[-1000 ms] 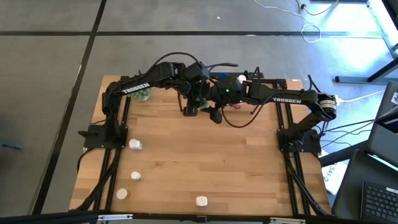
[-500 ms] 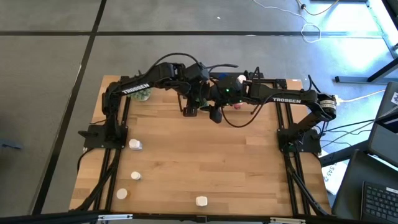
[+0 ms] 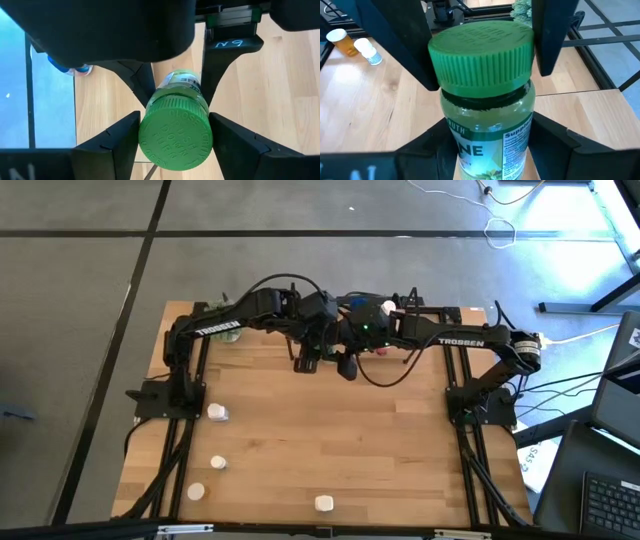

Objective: Pick and place medicine bottles onto shelf by color
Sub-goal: Put the green medicine on the shelf

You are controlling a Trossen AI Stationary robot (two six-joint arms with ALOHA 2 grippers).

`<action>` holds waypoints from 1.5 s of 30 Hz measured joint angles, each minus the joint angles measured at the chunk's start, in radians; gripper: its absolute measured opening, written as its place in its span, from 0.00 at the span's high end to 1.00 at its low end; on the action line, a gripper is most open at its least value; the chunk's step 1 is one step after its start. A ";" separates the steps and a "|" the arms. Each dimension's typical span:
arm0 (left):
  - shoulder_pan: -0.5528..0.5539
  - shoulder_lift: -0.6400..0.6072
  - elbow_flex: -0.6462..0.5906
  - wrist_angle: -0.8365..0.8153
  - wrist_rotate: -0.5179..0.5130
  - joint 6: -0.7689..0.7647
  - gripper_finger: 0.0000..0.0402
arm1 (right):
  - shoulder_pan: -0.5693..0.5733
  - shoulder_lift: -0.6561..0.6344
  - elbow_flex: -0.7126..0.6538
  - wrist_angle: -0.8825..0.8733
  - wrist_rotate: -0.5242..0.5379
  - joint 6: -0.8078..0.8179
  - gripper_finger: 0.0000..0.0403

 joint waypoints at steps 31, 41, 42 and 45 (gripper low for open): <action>-0.007 -0.016 0.000 -0.005 -0.090 0.031 0.45 | -0.002 -0.001 -0.001 0.026 0.011 -0.002 0.50; -0.008 -0.016 0.000 -0.005 -0.093 0.032 0.44 | -0.002 0.000 -0.001 0.029 0.011 -0.002 0.50; -0.008 -0.016 0.000 -0.005 -0.093 0.031 0.44 | -0.002 0.000 -0.001 0.029 0.011 -0.002 0.50; -0.008 -0.016 0.000 -0.005 -0.093 0.030 0.44 | -0.002 0.000 -0.001 0.030 0.011 -0.002 0.50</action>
